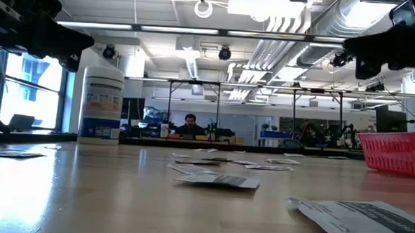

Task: Pick & Place First Aid Supplies
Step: Put the black towelette pack into the top red basket

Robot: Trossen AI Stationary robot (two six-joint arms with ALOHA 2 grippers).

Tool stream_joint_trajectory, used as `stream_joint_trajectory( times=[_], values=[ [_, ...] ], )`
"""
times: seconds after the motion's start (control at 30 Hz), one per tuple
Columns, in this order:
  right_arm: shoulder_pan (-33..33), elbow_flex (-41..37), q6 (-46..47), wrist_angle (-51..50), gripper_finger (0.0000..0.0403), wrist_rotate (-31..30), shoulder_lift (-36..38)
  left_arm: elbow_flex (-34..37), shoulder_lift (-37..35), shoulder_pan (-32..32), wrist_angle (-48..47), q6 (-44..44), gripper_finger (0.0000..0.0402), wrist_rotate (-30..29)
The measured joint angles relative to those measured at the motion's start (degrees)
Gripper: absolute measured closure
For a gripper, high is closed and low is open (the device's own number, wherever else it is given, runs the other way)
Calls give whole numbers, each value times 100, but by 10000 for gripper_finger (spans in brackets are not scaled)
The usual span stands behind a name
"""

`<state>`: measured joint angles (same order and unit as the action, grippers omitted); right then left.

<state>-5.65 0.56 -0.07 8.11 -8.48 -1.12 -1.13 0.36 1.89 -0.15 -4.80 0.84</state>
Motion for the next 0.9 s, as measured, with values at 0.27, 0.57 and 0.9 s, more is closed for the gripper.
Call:
stream_joint_trajectory(
  times=[0.27, 0.57, 0.9],
  values=[
    [-3, -1, -71, 1188, 398, -495, -1, 1, 2, 0, 0, -1, 401, 0],
    [0, -2, 217, 1985, 399, -1793, -193, 1, 2, 0, 0, -2, 401, 0],
    [-2, 50, 1310, 3678, 399, -1161, -2712, 0, 2, 0, -1, -2, 401, 0]
  ],
)
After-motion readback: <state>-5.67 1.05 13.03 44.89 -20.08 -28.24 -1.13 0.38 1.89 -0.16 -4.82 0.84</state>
